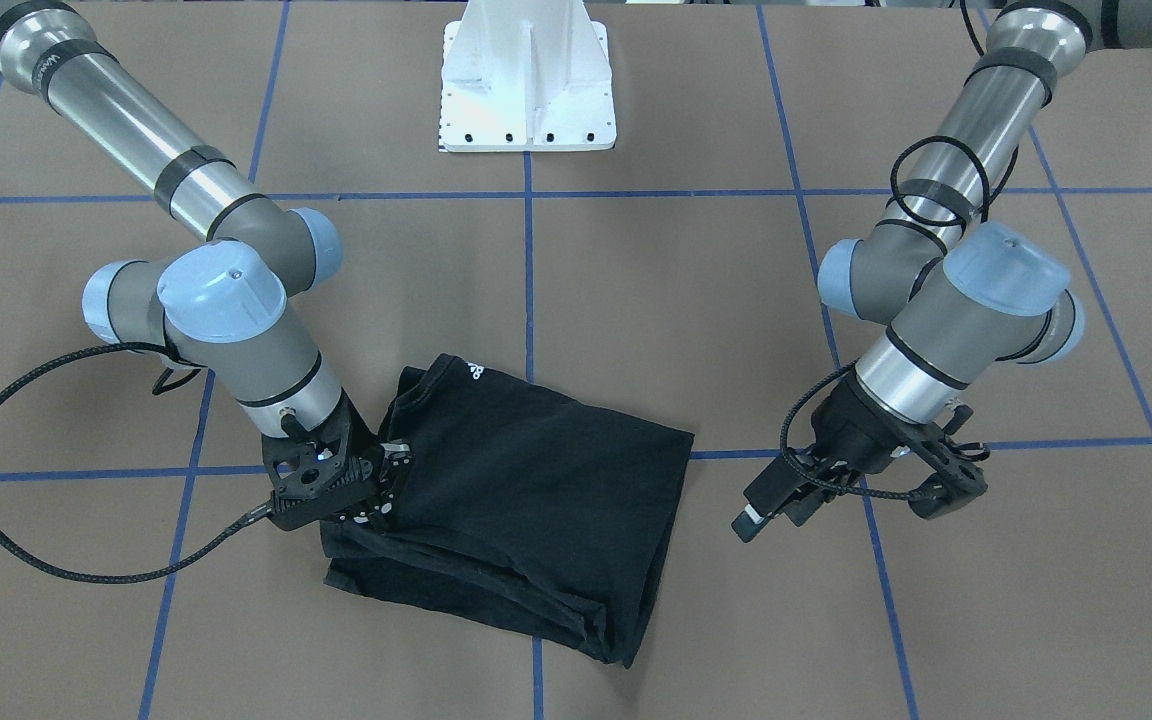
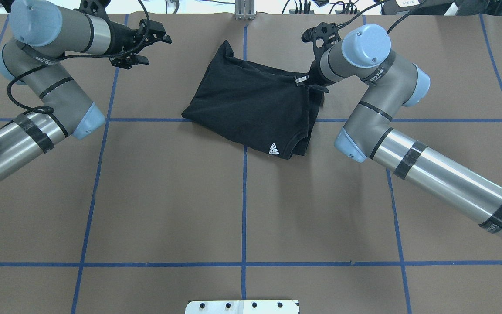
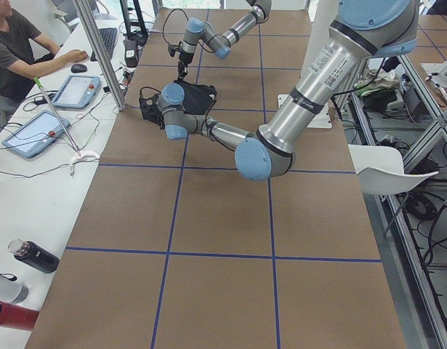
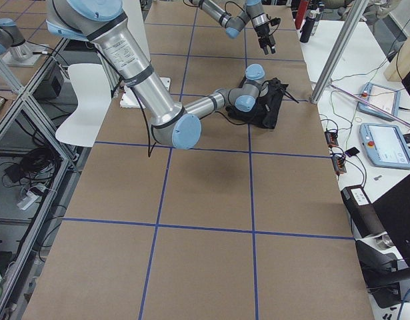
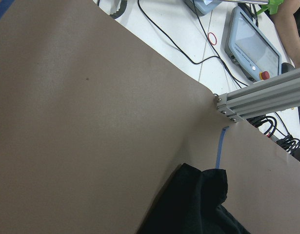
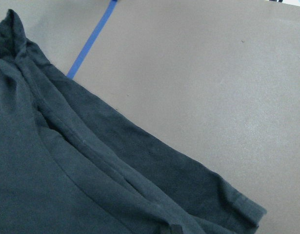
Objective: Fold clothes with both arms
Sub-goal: 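Lift the right gripper off the shirt and draw it back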
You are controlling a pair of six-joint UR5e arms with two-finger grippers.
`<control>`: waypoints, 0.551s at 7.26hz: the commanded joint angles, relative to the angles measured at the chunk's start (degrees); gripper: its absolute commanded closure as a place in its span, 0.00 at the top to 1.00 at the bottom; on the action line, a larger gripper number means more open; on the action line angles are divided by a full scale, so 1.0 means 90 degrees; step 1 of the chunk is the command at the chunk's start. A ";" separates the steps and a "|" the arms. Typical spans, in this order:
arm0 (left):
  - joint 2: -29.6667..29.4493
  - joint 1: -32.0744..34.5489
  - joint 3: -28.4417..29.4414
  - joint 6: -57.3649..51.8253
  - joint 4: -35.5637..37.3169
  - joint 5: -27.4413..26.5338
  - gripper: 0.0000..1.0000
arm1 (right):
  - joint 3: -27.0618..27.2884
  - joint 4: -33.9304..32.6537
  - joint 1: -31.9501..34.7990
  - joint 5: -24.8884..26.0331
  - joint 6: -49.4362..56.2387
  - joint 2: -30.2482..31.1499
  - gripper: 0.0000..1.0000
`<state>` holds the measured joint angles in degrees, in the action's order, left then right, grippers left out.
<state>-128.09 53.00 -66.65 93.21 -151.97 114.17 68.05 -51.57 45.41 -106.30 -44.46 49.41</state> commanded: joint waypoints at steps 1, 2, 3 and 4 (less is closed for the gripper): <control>-0.0007 0.0000 -0.0007 0.0005 0.0000 0.0000 1.00 | -0.0051 -0.0003 0.0061 0.0015 -0.0205 -0.0040 0.92; -0.0007 0.0000 -0.0017 -0.0005 0.0000 0.0000 1.00 | -0.0051 -0.0013 0.0081 -0.0014 -0.0399 -0.0080 1.00; -0.0016 -0.0010 -0.0017 -0.0005 0.0000 -0.0010 1.00 | -0.0051 -0.0022 0.0130 -0.0073 -0.0479 -0.0099 1.00; -0.0055 -0.0010 0.0003 -0.0005 0.0000 -0.0020 1.00 | -0.0041 -0.0080 0.0304 -0.0412 -0.0489 -0.0138 1.00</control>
<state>-128.30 52.94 -66.74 93.18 -151.96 114.09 67.62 -51.85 46.77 -107.48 -48.31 48.54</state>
